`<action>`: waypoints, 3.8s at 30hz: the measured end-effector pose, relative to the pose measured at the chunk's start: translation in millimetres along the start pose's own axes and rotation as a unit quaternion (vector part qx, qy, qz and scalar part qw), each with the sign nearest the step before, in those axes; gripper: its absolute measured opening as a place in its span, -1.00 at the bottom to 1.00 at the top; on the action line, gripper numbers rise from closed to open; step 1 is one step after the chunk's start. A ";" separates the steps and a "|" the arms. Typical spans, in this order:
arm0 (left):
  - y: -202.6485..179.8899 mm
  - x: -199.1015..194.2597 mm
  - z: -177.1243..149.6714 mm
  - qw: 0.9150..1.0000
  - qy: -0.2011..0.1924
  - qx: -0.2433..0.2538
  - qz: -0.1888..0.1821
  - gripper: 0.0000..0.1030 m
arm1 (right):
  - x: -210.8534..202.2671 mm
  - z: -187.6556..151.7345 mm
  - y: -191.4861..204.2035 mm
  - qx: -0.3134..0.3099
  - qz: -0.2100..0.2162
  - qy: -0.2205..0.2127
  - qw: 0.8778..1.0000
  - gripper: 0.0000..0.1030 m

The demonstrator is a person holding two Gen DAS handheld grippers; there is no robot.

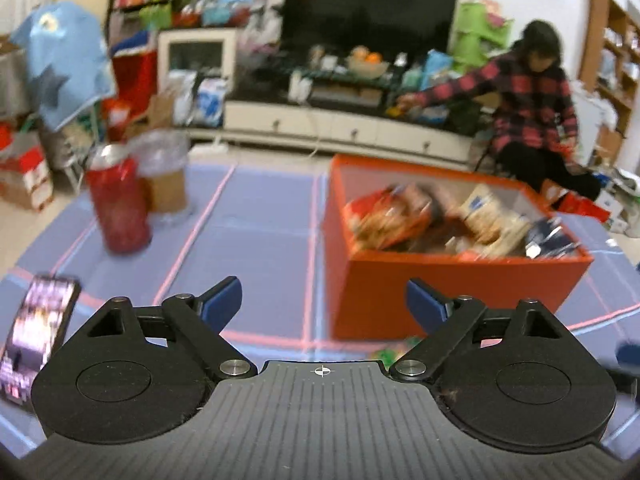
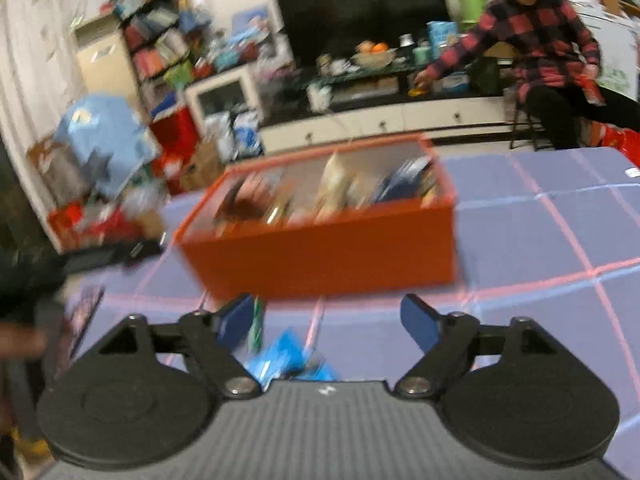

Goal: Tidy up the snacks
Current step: 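Move both tools back to the last two packs on the cloth, then grasp the green-labelled round cake with the left tool while the right tool grasps the blue bar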

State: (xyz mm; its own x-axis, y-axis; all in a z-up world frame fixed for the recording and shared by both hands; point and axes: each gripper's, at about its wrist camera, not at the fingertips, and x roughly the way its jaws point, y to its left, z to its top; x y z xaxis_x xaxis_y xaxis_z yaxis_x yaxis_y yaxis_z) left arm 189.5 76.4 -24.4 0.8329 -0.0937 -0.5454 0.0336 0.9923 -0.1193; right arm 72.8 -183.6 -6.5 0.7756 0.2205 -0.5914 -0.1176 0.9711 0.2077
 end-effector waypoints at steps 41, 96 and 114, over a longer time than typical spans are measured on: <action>-50.4 69.8 -48.6 0.912 0.125 0.329 -0.210 0.19 | 58.4 -10.1 -54.0 -0.100 0.048 0.151 0.982 0.28; -63.4 57.6 -57.6 0.978 0.140 0.143 -0.063 -0.32 | 68.0 -10.6 -43.4 -0.119 0.005 0.144 0.982 0.29; -80.3 20.0 -38.0 0.985 0.085 0.129 -0.080 -0.83 | 51.0 3.2 -43.6 -0.099 0.006 0.105 0.990 -0.02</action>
State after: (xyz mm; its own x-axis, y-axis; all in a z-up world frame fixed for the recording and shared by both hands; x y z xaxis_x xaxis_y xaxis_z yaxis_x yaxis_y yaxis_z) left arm 182.5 -8.3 -57.2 0.7019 -0.2415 -0.6701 0.3153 0.9489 -0.0117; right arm 119.5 -215.0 -43.2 0.6304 0.2264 -0.7425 -0.2615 0.9626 0.0714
